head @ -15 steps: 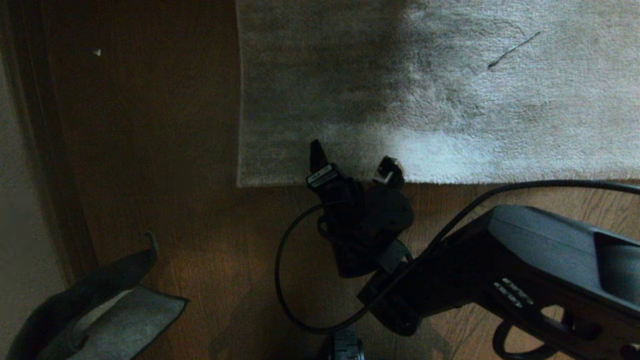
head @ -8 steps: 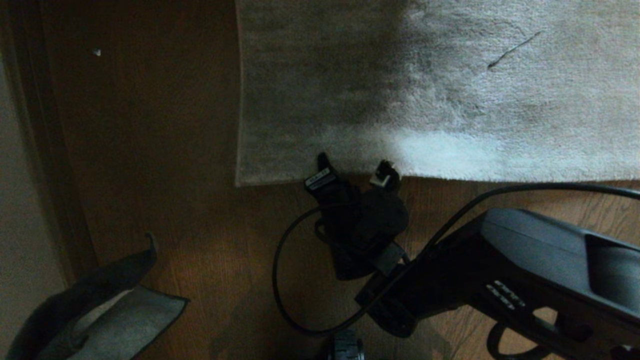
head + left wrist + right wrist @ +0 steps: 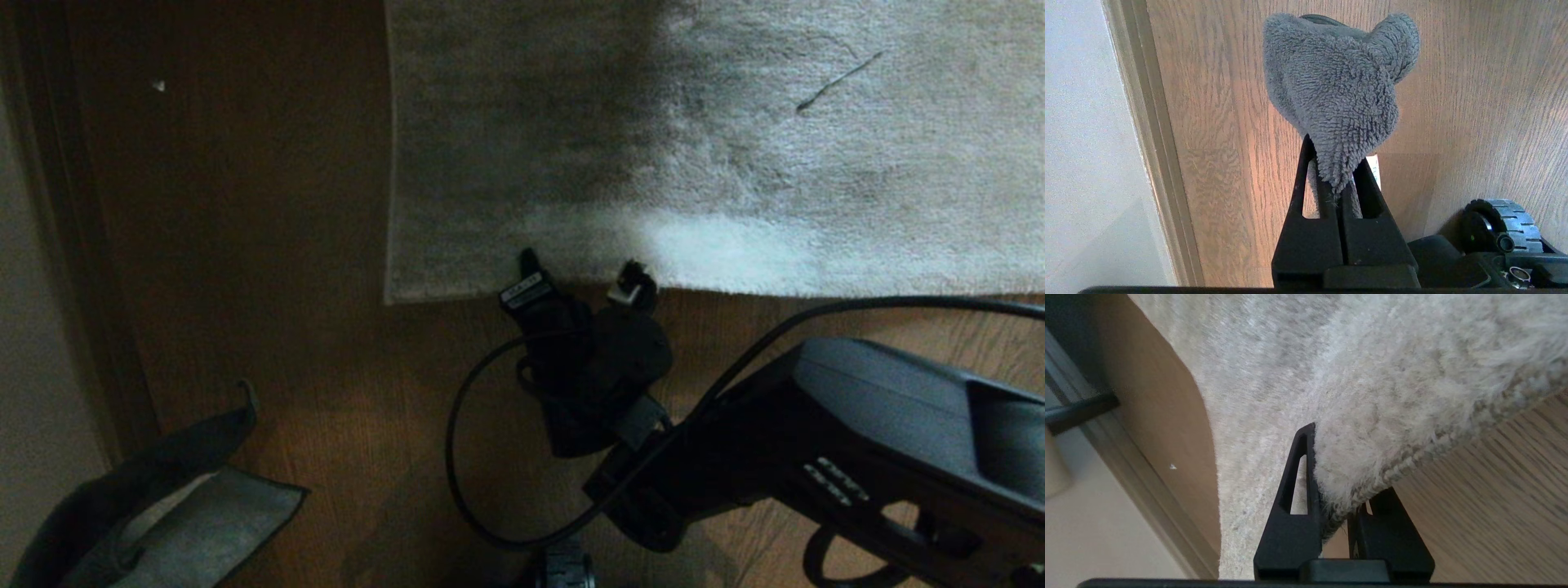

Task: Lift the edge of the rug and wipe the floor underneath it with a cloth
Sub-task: Lift up the carpet

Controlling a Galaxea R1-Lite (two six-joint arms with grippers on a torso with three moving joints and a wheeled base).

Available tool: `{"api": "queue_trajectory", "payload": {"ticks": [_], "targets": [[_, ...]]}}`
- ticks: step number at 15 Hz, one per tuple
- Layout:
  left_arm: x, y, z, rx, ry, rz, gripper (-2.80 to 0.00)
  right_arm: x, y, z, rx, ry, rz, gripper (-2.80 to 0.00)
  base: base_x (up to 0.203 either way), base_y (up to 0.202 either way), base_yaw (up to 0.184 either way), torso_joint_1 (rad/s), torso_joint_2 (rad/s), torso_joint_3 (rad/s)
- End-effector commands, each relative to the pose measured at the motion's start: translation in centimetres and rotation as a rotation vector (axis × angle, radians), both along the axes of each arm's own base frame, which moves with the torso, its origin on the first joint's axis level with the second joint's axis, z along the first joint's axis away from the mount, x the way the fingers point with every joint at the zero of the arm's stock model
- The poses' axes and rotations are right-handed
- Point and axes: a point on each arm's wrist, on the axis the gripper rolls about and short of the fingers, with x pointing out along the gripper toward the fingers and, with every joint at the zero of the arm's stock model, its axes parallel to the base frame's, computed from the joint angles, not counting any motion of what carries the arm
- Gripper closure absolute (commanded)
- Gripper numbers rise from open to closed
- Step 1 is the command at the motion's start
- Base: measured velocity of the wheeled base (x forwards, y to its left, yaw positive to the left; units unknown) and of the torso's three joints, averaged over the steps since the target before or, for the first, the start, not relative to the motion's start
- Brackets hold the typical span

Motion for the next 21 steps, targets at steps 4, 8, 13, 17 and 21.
{"api": "queue_trajectory", "payload": {"ticks": [4, 8, 13, 17, 21], "targets": [[0.0, 0.0, 0.0, 0.0, 0.0, 0.001, 0.0, 0.0, -2.6, 3.2, 0.13, -0.047, -0.018, 0.0, 0.0, 0.0, 0.0, 0.0, 0.0, 0.0], [0.0, 0.0, 0.0, 0.0, -0.001, 0.001, 0.0, 0.7, -5.9, 4.9, 0.203, -0.048, -0.054, 0.0, 0.0, 0.0, 0.0, 0.0, 0.0, 0.0], [0.0, 0.0, 0.0, 0.0, -0.001, 0.001, 0.0, 0.4, -10.7, 7.4, 0.279, -0.065, -0.106, 0.0, 0.0, 0.0, 0.0, 0.0, 0.0, 0.0], [0.0, 0.0, 0.0, 0.0, -0.001, 0.001, 0.0, -0.2, -13.2, 9.4, 0.305, -0.106, -0.135, 0.0, 0.0, 0.0, 0.0, 0.0, 0.0, 0.0], [0.0, 0.0, 0.0, 0.0, 0.0, 0.001, 0.0, -0.8, -13.9, 10.9, 0.289, -0.159, -0.076, 0.0, 0.0, 0.0, 0.0, 0.0, 0.0, 0.0]]}}
